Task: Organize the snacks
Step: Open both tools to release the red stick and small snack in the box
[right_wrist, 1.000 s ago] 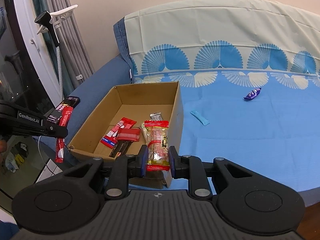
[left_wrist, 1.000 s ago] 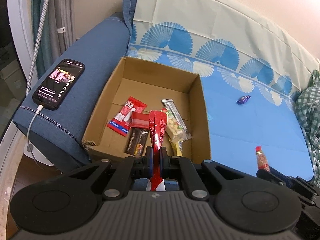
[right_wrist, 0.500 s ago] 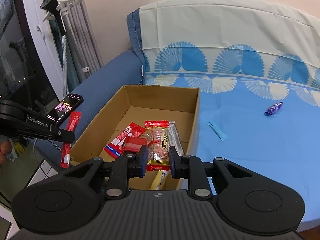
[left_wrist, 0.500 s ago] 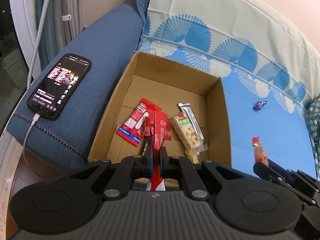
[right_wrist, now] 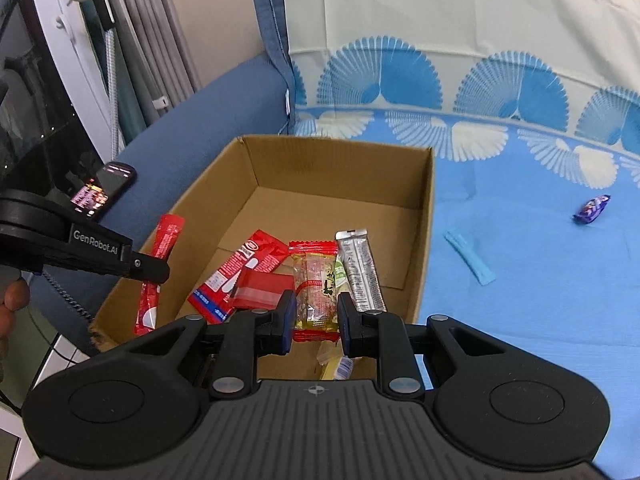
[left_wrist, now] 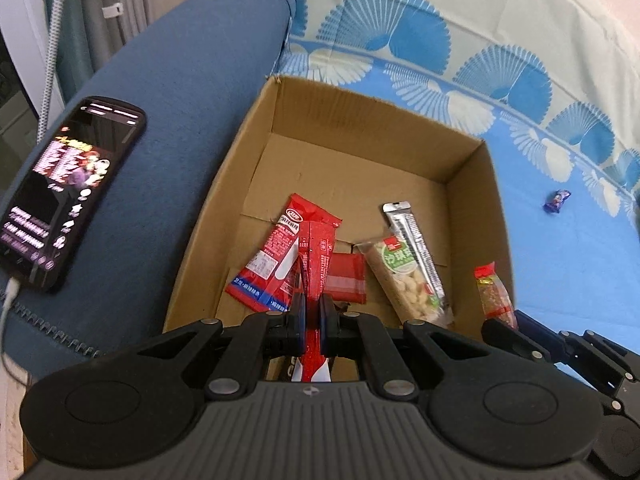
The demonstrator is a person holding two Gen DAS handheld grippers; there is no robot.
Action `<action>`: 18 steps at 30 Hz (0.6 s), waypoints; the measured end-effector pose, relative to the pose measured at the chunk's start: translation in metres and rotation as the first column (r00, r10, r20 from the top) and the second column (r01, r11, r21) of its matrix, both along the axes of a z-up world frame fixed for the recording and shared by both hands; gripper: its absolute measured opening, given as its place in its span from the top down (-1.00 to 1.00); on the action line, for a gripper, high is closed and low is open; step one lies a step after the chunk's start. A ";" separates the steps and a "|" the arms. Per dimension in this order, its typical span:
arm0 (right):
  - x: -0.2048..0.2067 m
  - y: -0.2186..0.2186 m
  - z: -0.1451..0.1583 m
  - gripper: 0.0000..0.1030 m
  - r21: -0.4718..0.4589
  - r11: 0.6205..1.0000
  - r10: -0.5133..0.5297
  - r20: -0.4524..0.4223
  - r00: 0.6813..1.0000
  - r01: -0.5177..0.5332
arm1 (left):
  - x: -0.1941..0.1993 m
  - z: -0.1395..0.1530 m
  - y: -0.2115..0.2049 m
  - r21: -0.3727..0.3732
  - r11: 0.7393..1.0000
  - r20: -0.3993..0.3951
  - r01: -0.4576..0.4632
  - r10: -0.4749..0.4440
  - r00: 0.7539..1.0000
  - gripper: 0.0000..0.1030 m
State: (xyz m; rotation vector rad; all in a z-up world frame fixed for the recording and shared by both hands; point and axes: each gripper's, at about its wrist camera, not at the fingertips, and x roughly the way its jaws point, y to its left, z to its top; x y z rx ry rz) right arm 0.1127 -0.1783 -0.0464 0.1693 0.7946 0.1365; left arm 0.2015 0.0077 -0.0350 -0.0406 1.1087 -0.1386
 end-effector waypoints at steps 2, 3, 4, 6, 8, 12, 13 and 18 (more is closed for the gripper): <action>0.009 0.002 -0.006 0.55 -0.001 1.000 0.005 -0.010 1.000 -0.005 | 0.007 -0.007 -0.003 0.010 1.000 -0.008 0.005 -0.005 1.000 0.88; 0.013 0.002 -0.009 0.55 -0.002 1.000 0.006 -0.015 1.000 -0.006 | 0.011 -0.011 -0.004 0.016 1.000 -0.012 0.004 -0.004 1.000 0.88; 0.017 0.002 -0.012 0.55 -0.001 1.000 0.006 -0.020 1.000 -0.006 | 0.015 -0.015 -0.005 0.020 1.000 -0.017 0.004 -0.003 1.000 0.88; 0.024 0.003 -0.018 0.54 0.001 1.000 0.003 -0.030 1.000 -0.003 | 0.021 -0.021 -0.006 0.028 1.000 -0.027 0.003 -0.002 1.000 0.87; 0.031 0.002 -0.023 0.51 0.003 1.000 -0.001 -0.041 0.999 0.001 | 0.028 -0.028 -0.006 0.041 0.999 -0.039 -0.004 0.006 0.999 0.72; 0.042 0.001 -0.026 -0.01 -0.008 1.000 -0.012 -0.054 0.998 0.012 | 0.037 -0.030 -0.003 0.098 0.994 -0.019 -0.037 0.040 0.999 -0.78; 0.043 0.000 -0.024 -0.12 -0.009 1.000 -0.016 -0.051 0.999 0.015 | 0.035 -0.025 -0.002 0.099 0.994 0.005 -0.046 0.045 0.999 -1.00; 0.037 -0.002 -0.007 -0.58 -0.021 1.000 -0.016 -0.008 1.000 0.016 | 0.020 -0.014 -0.002 0.141 0.990 0.020 -0.029 0.026 0.999 -0.99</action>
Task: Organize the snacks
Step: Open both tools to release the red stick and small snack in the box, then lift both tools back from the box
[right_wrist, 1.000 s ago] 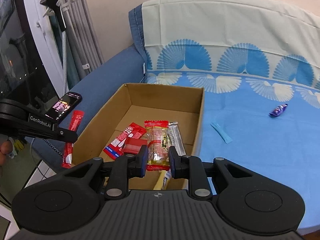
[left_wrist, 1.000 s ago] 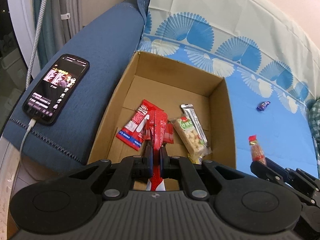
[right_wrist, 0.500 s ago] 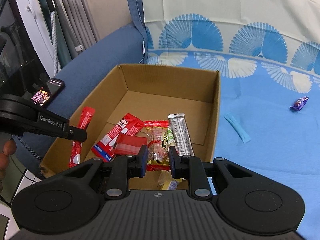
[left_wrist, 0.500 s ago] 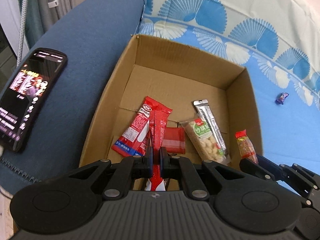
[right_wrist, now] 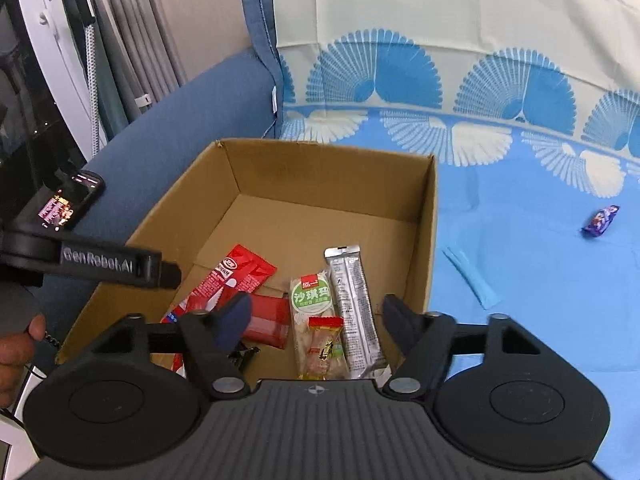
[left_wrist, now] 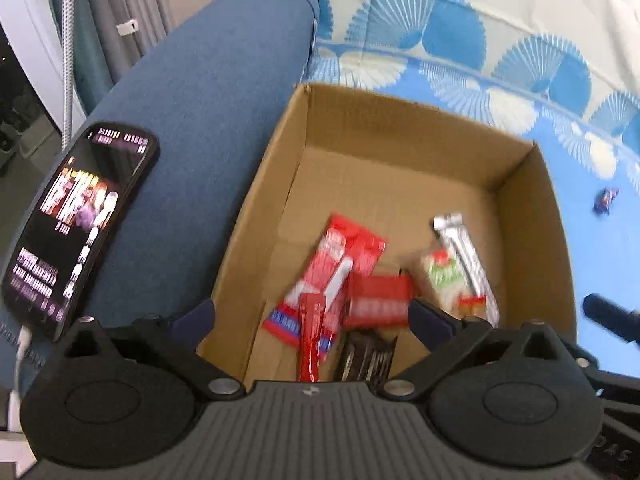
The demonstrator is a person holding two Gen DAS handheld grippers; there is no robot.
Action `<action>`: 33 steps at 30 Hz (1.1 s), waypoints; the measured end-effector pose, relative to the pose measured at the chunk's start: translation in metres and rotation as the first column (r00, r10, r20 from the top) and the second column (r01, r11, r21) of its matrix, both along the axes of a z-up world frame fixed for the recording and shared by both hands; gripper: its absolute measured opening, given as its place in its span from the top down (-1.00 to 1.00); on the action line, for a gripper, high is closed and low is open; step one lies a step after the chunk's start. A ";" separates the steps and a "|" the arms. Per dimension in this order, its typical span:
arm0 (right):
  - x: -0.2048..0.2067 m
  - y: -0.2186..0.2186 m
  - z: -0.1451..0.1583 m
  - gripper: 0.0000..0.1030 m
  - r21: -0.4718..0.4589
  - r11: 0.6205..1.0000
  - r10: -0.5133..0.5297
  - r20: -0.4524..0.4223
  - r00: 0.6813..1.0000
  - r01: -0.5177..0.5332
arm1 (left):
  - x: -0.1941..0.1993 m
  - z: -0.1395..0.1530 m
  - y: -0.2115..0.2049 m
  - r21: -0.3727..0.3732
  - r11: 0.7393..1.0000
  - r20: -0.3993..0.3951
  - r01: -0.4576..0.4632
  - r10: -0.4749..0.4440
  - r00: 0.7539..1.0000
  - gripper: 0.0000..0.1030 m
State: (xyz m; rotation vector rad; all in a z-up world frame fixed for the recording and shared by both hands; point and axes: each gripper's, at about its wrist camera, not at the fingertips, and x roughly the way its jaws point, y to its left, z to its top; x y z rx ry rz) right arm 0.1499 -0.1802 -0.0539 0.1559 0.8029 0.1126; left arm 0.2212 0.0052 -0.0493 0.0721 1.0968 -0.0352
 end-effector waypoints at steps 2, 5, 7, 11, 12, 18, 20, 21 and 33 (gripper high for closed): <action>-0.011 0.000 0.002 -0.63 0.019 1.000 0.000 -0.020 1.000 0.001 | -0.015 0.003 0.001 -0.003 1.000 -0.019 0.009 -0.009 1.000 -0.99; -0.037 0.005 0.003 -0.71 0.053 0.999 0.014 -0.070 0.997 -0.011 | -0.042 0.008 0.001 0.008 1.000 -0.039 0.005 -0.005 0.999 -0.99; -0.057 0.009 0.005 -0.71 0.062 0.998 0.023 -0.090 0.996 -0.018 | -0.060 0.012 0.001 0.011 1.000 -0.051 0.016 -0.015 0.999 -0.99; -0.093 0.017 0.018 -0.80 0.054 0.998 0.015 -0.073 0.997 -0.011 | -0.095 0.026 0.001 0.046 0.998 -0.019 0.031 -0.030 0.999 -0.99; -0.101 0.018 0.021 -0.82 0.054 0.999 0.009 -0.065 0.998 -0.005 | -0.106 0.030 0.001 0.054 0.998 -0.007 0.031 -0.031 1.000 -0.99; -0.149 0.018 0.042 -0.87 0.051 0.999 -0.013 -0.001 1.000 0.013 | -0.156 0.045 0.005 0.046 0.998 0.025 0.032 -0.034 0.999 -0.99; -0.162 0.017 0.049 -0.87 0.047 0.999 -0.021 0.028 0.999 0.020 | -0.171 0.049 0.006 0.046 0.998 0.037 0.033 -0.035 0.999 -0.99; -0.168 0.016 0.052 -0.88 0.047 0.999 -0.025 0.043 0.999 0.023 | -0.175 0.050 0.005 0.046 0.998 0.042 0.034 -0.036 0.998 -0.99; -0.211 0.008 0.070 -0.89 0.058 0.997 -0.054 0.137 0.989 0.046 | -0.213 0.074 -0.011 0.060 0.995 0.124 0.079 -0.086 0.989 -0.99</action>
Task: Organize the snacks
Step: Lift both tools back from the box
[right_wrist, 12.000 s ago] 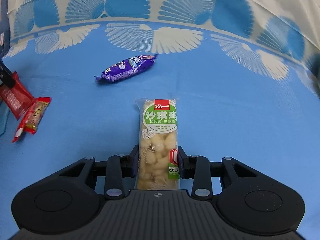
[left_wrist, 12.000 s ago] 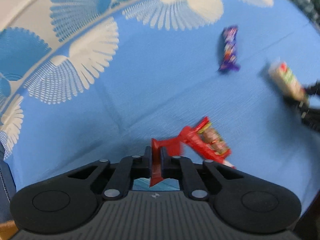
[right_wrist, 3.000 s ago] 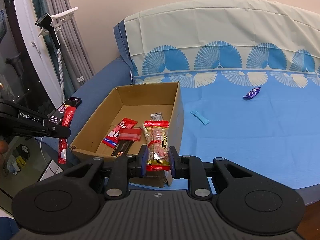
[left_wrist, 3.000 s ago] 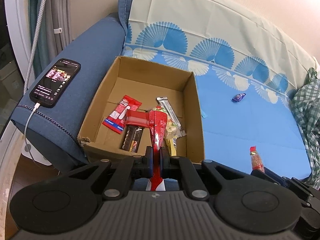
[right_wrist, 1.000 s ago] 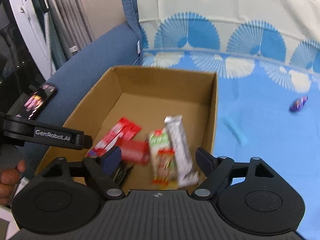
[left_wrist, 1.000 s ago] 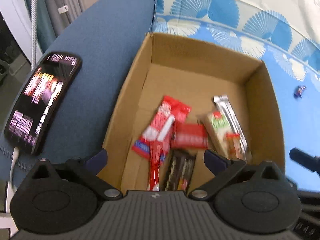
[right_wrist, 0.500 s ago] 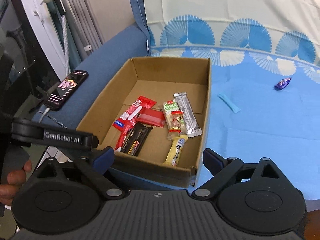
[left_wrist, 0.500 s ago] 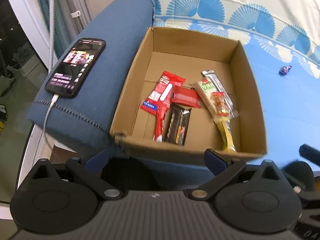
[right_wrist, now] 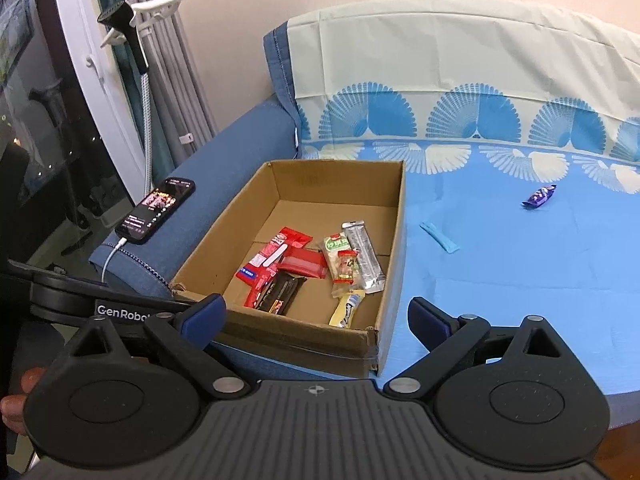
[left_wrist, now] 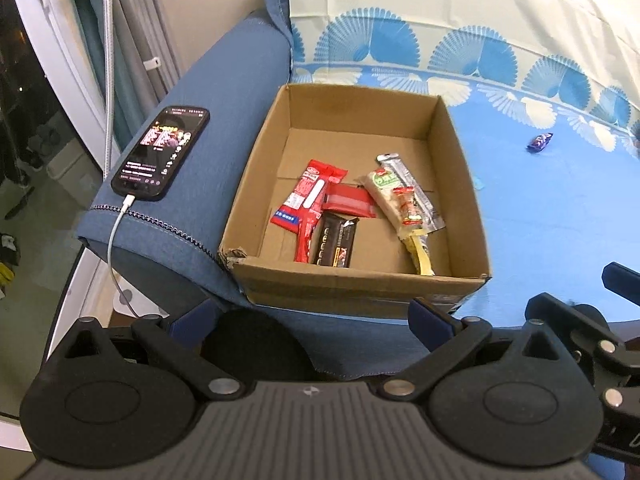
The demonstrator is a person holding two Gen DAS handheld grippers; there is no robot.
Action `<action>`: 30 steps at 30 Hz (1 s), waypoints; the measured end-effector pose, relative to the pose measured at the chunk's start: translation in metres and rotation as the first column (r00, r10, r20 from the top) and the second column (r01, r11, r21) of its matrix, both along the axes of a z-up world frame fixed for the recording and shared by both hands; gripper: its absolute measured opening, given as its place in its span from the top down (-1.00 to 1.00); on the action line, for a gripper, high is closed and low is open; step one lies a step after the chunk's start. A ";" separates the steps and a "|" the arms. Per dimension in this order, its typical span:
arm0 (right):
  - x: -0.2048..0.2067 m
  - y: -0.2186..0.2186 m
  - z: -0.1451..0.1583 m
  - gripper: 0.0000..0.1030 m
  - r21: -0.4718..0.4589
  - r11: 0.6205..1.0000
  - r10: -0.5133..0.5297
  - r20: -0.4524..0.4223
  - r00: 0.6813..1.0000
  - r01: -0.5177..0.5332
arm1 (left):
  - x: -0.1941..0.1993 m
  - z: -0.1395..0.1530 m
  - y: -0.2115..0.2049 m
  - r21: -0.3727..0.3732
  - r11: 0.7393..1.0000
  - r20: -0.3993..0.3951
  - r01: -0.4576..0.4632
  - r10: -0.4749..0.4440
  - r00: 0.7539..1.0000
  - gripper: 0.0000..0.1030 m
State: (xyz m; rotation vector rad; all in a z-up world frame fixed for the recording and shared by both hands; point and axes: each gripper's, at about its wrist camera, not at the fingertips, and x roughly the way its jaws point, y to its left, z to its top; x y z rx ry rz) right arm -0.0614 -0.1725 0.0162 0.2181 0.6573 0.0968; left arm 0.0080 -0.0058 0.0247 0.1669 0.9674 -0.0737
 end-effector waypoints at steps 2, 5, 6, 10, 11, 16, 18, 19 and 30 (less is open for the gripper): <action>-0.006 -0.001 0.001 -0.90 0.004 1.000 -0.005 0.007 1.000 0.005 | -0.004 0.003 -0.001 0.002 1.000 0.011 0.004 -0.004 1.000 -0.99; -0.010 0.000 0.003 -0.90 0.005 1.000 -0.005 0.019 1.000 0.005 | -0.009 0.006 -0.002 0.005 1.000 0.022 0.006 -0.006 1.000 -0.99; -0.011 0.000 0.004 -0.90 0.004 1.000 -0.003 0.023 1.000 0.003 | -0.009 0.006 -0.002 0.005 1.000 0.024 0.006 -0.006 1.000 -0.99; -0.015 0.001 0.006 -0.90 -0.001 1.000 0.006 0.034 0.999 -0.006 | -0.012 0.009 -0.002 0.006 1.000 0.035 0.005 -0.005 0.999 -0.99; -0.016 0.001 0.006 -0.90 -0.002 1.000 0.008 0.037 0.999 -0.008 | -0.013 0.009 -0.002 0.006 1.000 0.036 0.006 -0.006 0.999 -0.99; -0.018 0.001 0.006 -0.90 -0.002 1.000 0.008 0.040 0.999 -0.008 | -0.014 0.010 -0.004 0.007 1.000 0.037 0.011 -0.011 0.999 -0.99; -0.018 0.001 0.006 -0.90 -0.002 1.000 0.008 0.039 0.999 -0.008 | -0.013 0.010 -0.005 0.009 1.000 0.037 0.012 -0.013 0.999 -0.99; -0.018 0.000 0.006 -0.90 0.000 1.000 0.008 0.039 0.999 -0.008 | -0.012 0.010 -0.006 0.011 1.000 0.035 0.013 -0.013 0.999 -0.99; -0.010 -0.022 -0.003 -0.90 0.039 0.999 -0.022 0.019 1.000 0.021 | 0.007 0.003 -0.031 0.039 0.999 -0.009 0.035 -0.035 0.999 -0.99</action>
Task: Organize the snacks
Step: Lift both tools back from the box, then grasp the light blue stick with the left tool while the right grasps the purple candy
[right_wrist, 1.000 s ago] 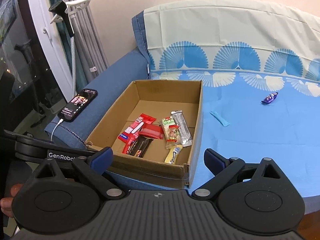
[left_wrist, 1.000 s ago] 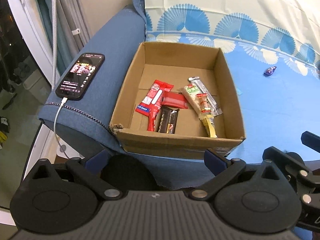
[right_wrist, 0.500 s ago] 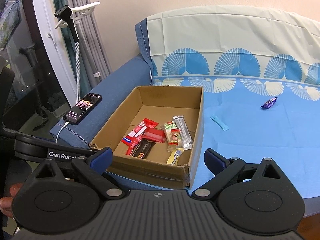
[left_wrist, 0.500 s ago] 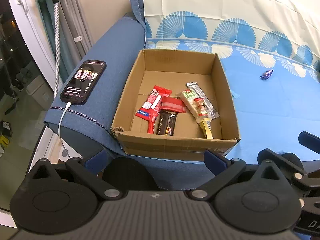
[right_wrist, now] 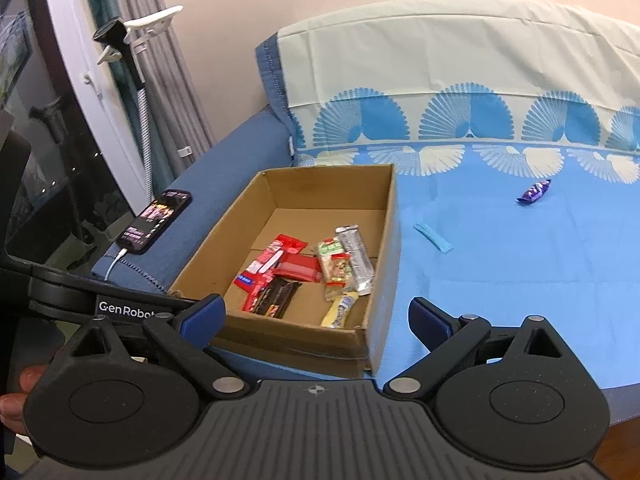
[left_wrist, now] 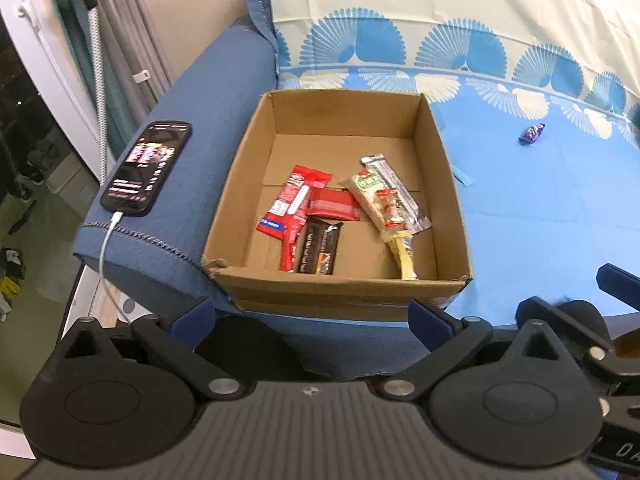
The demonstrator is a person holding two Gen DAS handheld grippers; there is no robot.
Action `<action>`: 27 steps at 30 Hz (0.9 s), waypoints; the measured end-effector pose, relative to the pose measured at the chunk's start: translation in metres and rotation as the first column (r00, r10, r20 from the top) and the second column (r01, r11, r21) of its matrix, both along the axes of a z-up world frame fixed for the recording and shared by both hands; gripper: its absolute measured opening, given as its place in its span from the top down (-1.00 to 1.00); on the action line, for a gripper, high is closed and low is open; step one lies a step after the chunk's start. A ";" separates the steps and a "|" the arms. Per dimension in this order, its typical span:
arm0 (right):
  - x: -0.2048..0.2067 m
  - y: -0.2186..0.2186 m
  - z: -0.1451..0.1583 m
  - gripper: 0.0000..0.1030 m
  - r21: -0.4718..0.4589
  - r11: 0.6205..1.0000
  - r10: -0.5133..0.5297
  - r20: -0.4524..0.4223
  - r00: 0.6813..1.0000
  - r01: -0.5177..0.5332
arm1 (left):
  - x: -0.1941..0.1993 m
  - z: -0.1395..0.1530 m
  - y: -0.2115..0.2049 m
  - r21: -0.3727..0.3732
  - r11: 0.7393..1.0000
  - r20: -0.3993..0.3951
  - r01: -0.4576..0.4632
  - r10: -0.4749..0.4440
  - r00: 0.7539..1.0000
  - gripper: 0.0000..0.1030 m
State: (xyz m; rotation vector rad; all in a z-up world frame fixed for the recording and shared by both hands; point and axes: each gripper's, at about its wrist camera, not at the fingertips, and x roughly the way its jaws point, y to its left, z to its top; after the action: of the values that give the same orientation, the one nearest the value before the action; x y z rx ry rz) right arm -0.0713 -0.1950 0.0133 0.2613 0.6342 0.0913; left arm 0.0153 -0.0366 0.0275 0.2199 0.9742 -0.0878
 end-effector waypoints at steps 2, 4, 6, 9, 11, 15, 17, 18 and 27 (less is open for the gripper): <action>0.002 -0.010 -0.002 -0.90 0.006 1.000 -0.023 0.000 1.000 0.023 | 0.007 -0.001 -0.010 0.003 1.000 -0.011 0.012 -0.012 1.000 -0.99; 0.003 -0.024 -0.005 -0.90 0.011 0.998 -0.057 -0.002 0.998 0.057 | 0.015 -0.001 -0.022 0.000 1.000 -0.021 0.025 -0.025 0.999 -0.99; 0.004 -0.040 -0.008 -0.90 0.014 0.995 -0.100 -0.007 0.995 0.100 | 0.024 -0.001 -0.036 -0.011 0.999 -0.031 0.041 -0.041 0.999 -0.99; 0.004 -0.069 -0.016 -0.90 0.026 0.984 -0.178 -0.022 0.984 0.178 | 0.038 -0.002 -0.063 -0.027 0.998 -0.046 0.063 -0.064 0.997 -0.99; 0.004 -0.093 -0.021 -0.90 0.032 0.971 -0.234 -0.034 0.972 0.236 | 0.049 -0.002 -0.084 -0.044 0.996 -0.055 0.081 -0.083 0.995 -0.99; 0.007 -0.138 -0.031 -0.90 0.028 0.942 -0.333 -0.054 0.941 0.335 | 0.073 -0.006 -0.129 -0.084 0.990 -0.091 0.113 -0.120 0.989 -0.99; 0.011 -0.162 -0.037 -0.90 0.021 0.925 -0.377 -0.063 0.924 0.379 | 0.089 -0.011 -0.158 -0.099 0.987 -0.107 0.127 -0.138 0.985 -0.99; 0.014 -0.172 -0.041 -0.90 0.013 0.918 -0.396 -0.065 0.916 0.397 | 0.096 -0.014 -0.171 -0.104 0.985 -0.111 0.135 -0.146 0.983 -0.99; 0.075 -0.275 -0.086 -0.90 -0.017 0.847 -0.529 -0.124 0.839 0.531 | 0.204 -0.097 -0.296 -0.071 0.995 -0.233 0.072 -0.087 0.968 -0.99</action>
State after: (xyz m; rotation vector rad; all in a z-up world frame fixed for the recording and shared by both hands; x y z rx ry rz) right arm 0.0040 -0.4697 -0.0727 0.4556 0.6649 -0.4611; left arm 0.2192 -0.3328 -0.0695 0.1947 1.1983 -0.2214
